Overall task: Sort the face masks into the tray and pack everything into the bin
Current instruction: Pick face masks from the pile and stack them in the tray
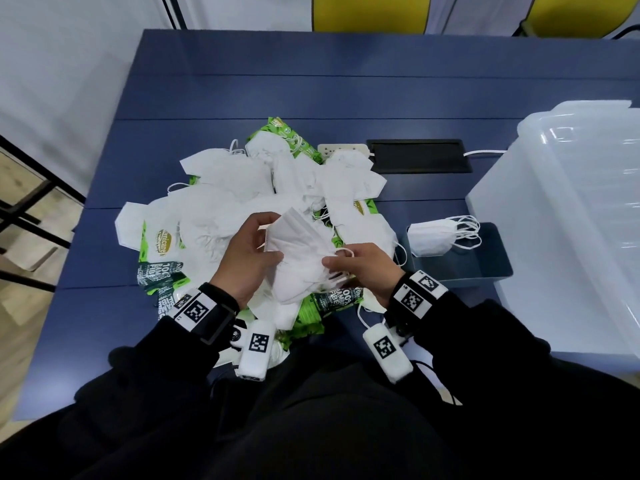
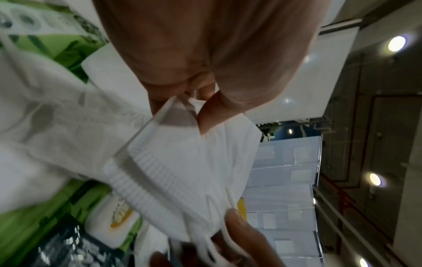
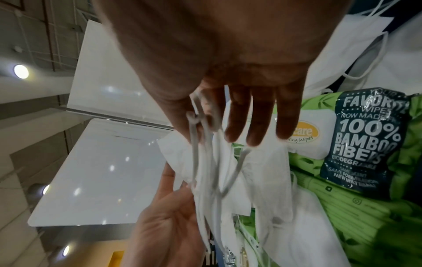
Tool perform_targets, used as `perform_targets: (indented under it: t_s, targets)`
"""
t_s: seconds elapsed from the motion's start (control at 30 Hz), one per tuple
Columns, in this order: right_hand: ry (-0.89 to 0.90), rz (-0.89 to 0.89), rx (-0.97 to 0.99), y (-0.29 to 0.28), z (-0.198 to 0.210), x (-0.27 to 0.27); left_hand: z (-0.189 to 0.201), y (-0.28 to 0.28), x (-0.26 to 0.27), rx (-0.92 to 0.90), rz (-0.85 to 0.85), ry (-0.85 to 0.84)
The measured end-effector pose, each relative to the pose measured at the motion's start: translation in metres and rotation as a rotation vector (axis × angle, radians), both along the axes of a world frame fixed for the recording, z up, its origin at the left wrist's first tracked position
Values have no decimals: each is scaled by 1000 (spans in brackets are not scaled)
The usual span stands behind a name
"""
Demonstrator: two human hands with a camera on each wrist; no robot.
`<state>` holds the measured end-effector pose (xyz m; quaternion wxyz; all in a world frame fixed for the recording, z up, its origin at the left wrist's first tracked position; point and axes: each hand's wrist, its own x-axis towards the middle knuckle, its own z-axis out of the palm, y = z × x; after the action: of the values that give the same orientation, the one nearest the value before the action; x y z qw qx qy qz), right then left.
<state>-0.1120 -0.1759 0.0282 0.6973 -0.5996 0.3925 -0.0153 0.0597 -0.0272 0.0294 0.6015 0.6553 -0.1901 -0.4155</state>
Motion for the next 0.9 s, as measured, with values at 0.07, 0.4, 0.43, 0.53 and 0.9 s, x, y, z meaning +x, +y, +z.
perform_targets:
  t_s: [0.07, 0.4, 0.43, 0.53, 0.9]
  targets:
    - [-59, -88, 57, -2, 6, -3, 1, 3, 5, 16, -31, -73]
    - [-163, -259, 342, -22, 40, 1, 5, 2, 16, -1, -34, -137]
    - [-139, -240, 293, -26, 44, -1, 5, 3, 23, 6, -14, -119]
    - [-99, -170, 182, -33, 43, -7, 7, 8, 33, 2, 1, -70]
    - [16, 256, -289, -5, 14, 19, 5, -12, -1, 24, 56, 83]
